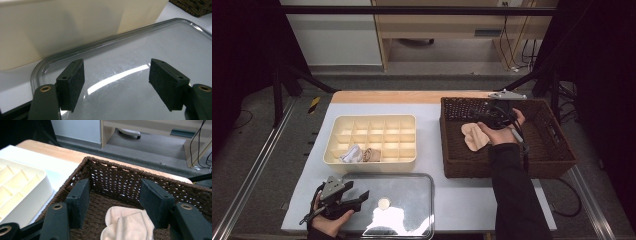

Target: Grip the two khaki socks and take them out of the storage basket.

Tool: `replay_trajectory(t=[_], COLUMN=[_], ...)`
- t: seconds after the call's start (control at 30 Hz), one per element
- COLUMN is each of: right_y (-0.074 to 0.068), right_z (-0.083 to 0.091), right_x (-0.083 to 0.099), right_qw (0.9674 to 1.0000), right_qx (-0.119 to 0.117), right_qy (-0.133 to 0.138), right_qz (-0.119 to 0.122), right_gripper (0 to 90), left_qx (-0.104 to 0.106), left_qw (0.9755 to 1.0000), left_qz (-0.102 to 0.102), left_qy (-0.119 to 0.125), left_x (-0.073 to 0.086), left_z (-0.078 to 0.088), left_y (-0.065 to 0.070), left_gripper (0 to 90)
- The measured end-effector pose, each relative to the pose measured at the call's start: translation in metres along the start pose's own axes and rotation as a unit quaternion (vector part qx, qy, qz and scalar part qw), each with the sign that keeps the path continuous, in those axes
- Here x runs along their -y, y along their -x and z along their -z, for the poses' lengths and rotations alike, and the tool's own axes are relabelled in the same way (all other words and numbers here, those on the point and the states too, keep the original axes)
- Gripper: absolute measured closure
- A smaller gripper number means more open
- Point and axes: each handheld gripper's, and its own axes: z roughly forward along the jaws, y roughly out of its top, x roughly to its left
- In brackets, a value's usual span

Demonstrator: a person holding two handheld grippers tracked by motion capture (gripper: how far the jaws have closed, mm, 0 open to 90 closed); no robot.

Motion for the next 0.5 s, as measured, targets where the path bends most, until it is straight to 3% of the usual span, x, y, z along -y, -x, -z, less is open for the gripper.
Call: replay_trajectory(t=[0.5], right_y=[0.002], right_z=[-0.047], right_x=[0.005], right_qw=[0.999], right_qx=[0.016], right_qy=[-0.043], right_qz=[-0.003], right_gripper=[44.3], left_qx=[0.002], left_qw=[1.0], left_qz=[0.001], left_qy=[0.002], left_x=[0.0], left_z=[0.0], left_y=[-0.001], left_gripper=[28.1])
